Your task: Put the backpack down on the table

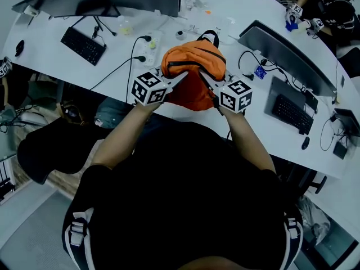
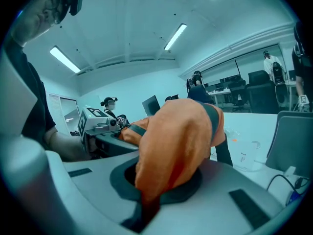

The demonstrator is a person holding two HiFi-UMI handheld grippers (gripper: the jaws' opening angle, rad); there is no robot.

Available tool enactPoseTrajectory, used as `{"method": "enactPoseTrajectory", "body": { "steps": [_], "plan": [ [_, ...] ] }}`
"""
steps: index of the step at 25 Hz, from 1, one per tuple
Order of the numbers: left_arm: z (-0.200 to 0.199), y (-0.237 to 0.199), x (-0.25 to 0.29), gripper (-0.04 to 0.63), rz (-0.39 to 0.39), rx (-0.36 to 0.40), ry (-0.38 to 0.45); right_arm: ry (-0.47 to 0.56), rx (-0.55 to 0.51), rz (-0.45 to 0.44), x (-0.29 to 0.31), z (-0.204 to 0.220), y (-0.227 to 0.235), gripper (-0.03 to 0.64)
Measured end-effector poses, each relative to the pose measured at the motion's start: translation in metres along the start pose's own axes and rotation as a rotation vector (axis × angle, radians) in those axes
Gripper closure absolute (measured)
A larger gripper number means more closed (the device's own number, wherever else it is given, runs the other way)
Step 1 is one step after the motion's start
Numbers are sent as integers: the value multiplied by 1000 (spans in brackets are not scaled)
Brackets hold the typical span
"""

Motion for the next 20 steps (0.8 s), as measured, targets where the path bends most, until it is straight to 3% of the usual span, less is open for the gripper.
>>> {"method": "enactPoseTrajectory", "body": {
  "steps": [20],
  "plan": [
    [41,-47,4,569,12,-75,-90,-94,27,44,39,45,24,586]
  ]
}}
Point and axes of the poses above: the fingertips, and each gripper's own axes: x forward along the fingers, y to its right, z out of its underside, the point moved 4 cm from there along -x, backward along the fingers, and after that the axes turned 13 degrees about y, right-handed, at the moved point
